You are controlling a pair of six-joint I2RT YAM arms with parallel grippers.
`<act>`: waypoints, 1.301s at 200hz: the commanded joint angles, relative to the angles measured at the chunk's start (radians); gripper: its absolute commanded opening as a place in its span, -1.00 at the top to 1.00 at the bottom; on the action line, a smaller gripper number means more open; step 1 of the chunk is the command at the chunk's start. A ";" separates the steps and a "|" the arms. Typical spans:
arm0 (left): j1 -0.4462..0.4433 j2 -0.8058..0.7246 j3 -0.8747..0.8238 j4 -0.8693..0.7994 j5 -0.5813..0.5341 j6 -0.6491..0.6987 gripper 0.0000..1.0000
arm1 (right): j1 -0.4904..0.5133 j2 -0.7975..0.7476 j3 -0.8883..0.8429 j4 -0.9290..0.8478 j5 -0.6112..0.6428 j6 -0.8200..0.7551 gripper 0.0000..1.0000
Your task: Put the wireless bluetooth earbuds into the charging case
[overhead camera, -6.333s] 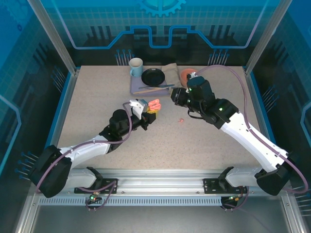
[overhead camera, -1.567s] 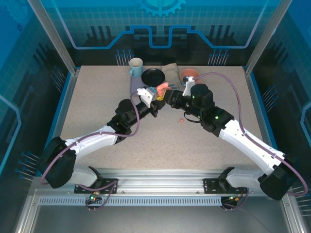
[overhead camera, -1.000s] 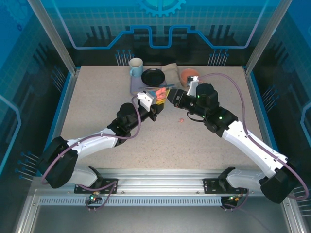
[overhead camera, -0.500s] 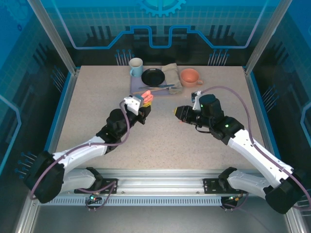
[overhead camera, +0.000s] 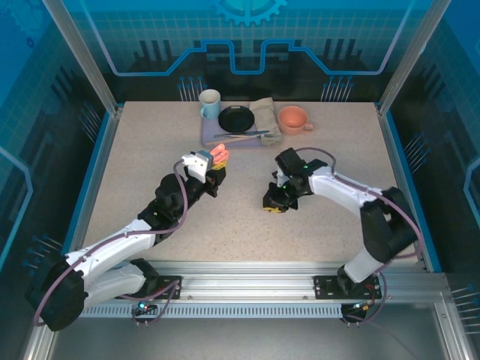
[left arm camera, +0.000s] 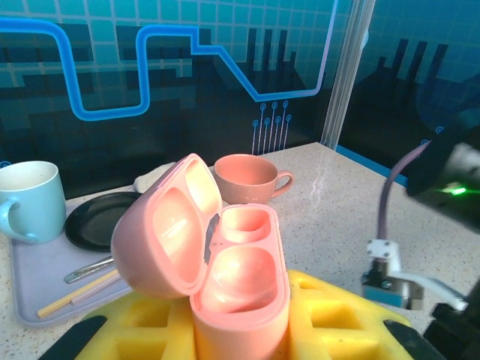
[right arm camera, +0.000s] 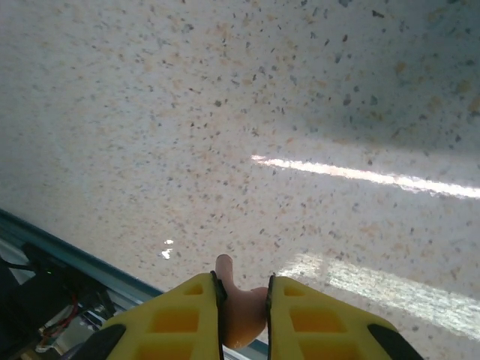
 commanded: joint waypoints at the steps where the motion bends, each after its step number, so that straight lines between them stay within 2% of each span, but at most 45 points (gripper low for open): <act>1: 0.003 -0.024 -0.008 0.008 -0.002 -0.016 1.00 | -0.013 0.118 0.104 -0.122 -0.055 -0.113 0.77; 33: 0.004 -0.023 -0.007 0.016 0.017 -0.025 1.00 | -0.018 0.296 0.222 -0.194 -0.044 -0.173 0.73; 74: 0.003 -0.037 -0.016 0.020 0.020 -0.037 1.00 | -0.025 0.387 0.357 -0.242 0.057 -0.193 0.34; 109: 0.004 -0.034 -0.016 0.022 0.024 -0.042 1.00 | -0.022 0.297 0.340 -0.197 0.132 -0.124 -0.05; 124: 0.003 -0.031 -0.014 0.026 0.025 -0.044 1.00 | -0.001 0.239 0.297 -0.174 0.170 -0.086 -0.14; 174: 0.004 -0.018 -0.004 0.033 0.038 -0.047 1.00 | 0.102 0.119 0.161 -0.062 0.244 0.070 -0.31; 235: 0.003 -0.007 0.005 0.029 0.045 -0.047 1.00 | 0.182 0.268 0.302 -0.173 0.521 -0.018 -0.26; 260: 0.004 -0.007 0.008 0.028 0.044 -0.048 1.00 | 0.182 0.319 0.317 -0.169 0.541 -0.024 -0.21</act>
